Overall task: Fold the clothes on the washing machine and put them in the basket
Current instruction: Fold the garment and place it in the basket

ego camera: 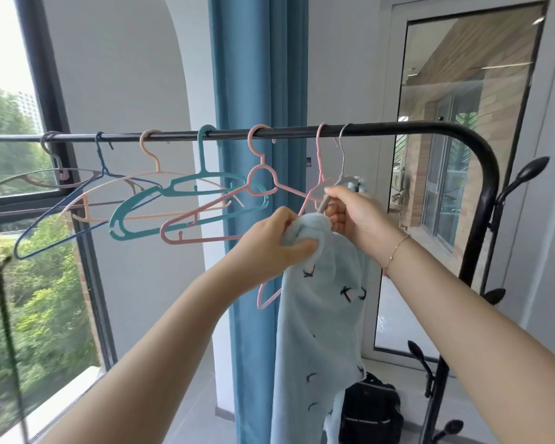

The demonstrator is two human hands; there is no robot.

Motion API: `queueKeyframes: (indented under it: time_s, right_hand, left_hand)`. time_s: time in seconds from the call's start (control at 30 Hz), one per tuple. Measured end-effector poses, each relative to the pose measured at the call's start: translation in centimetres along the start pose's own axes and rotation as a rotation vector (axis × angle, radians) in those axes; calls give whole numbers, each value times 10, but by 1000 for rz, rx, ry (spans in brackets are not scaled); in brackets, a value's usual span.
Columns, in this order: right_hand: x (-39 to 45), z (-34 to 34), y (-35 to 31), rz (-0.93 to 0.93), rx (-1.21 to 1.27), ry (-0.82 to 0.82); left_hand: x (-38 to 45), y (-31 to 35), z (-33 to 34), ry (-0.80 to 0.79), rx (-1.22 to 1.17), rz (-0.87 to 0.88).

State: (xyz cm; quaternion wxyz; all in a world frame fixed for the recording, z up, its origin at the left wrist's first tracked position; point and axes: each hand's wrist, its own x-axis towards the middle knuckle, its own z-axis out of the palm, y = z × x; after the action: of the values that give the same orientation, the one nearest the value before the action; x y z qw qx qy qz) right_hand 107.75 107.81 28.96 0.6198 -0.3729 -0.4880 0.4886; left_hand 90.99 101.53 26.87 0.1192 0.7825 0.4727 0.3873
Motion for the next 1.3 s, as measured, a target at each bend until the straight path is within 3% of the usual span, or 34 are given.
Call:
queueKeyframes:
  time_s: [0.23, 0.53, 0.63, 0.8, 0.93, 1.13, 1.3]
  right_hand:
    - [0, 23, 5, -24, 103, 74]
    - [3, 45, 11, -92, 159, 178]
    - [3, 47, 12, -103, 141, 192]
    - [3, 50, 12, -85, 92, 246]
    - [3, 48, 11, -69, 115, 272]
    - [-2, 44, 7, -56, 135, 294]
    - [-26, 58, 21, -22, -250, 130]
  left_hand:
    - [-22, -31, -6, 240, 41, 89]
    - [-34, -70, -22, 243, -25, 203]
    - [-38, -83, -29, 162, -63, 213]
    - [-35, -83, -44, -132, -265, 136]
    - [-38, -87, -41, -109, -264, 80]
    - [-35, -84, -34, -92, 75, -62]
    - [-41, -83, -30, -118, 132, -47]
